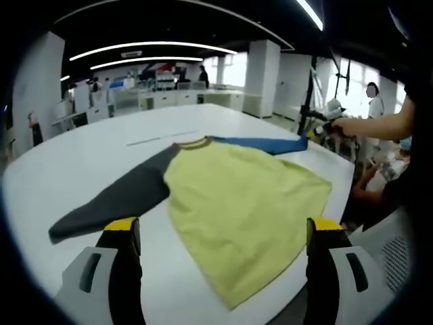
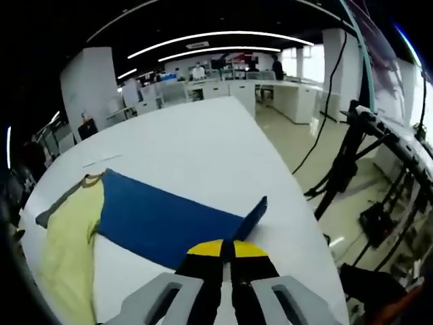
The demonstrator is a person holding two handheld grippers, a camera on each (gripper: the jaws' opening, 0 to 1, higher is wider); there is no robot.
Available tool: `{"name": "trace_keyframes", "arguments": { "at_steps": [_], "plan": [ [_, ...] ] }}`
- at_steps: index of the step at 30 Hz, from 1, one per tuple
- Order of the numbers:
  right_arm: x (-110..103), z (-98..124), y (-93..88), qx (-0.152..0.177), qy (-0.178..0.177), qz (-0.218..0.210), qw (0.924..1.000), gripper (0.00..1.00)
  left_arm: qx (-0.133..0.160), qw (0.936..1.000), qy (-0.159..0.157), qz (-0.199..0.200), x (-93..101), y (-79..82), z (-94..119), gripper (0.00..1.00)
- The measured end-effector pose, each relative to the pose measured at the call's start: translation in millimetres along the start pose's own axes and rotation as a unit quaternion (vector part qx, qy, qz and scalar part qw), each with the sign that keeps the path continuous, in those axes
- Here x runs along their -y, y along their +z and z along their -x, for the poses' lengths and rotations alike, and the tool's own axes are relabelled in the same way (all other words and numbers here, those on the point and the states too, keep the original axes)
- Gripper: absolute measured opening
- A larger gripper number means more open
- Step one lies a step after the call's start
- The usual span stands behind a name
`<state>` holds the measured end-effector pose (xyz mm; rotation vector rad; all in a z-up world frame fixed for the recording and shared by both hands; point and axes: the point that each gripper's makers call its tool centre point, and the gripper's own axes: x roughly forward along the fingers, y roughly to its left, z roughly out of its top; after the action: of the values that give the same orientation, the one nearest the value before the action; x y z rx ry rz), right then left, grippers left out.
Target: Fold the garment on the visible template until the final outline fits inside the template.
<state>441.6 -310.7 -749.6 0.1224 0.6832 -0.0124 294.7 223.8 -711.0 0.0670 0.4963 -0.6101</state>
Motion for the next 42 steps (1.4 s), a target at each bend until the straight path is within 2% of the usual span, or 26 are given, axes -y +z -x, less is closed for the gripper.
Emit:
{"name": "trace_keyframes", "arguments": {
  "at_steps": [18,22,26,29,32,40,42],
  "plan": [
    [-67.5,3.7,26.6,0.033,0.060,0.012,0.9976,0.00,0.001,1.0000,-0.001,0.000,0.7,0.3,0.7,0.99],
    [-69.2,-0.9,30.5,0.035,0.069,0.014,0.9969,0.00,0.000,1.0000,-0.002,0.000,1.2,-0.4,0.6,0.99],
    [-87.3,3.7,29.0,0.035,0.076,0.019,0.9963,0.00,0.000,1.0000,-0.002,0.000,1.8,-1.0,0.9,0.99],
    [-86.8,-4.9,32.9,0.035,0.087,0.017,0.9955,0.00,0.001,1.0000,0.000,-0.001,1.2,-0.7,1.3,0.99],
    [-95.6,-4.0,32.3,0.034,0.094,0.018,0.9948,0.00,0.004,1.0000,0.000,-0.001,0.8,0.2,2.3,0.99],
    [-99.7,-15.8,36.8,0.036,0.107,0.015,0.9935,0.00,0.002,1.0000,-0.001,-0.001,2.1,-0.8,1.8,0.99],
    [-108.2,-17.1,37.7,0.039,0.115,0.011,0.9925,0.00,0.003,1.0000,-0.002,-0.002,2.5,-0.5,1.3,0.99]
  ]
}}
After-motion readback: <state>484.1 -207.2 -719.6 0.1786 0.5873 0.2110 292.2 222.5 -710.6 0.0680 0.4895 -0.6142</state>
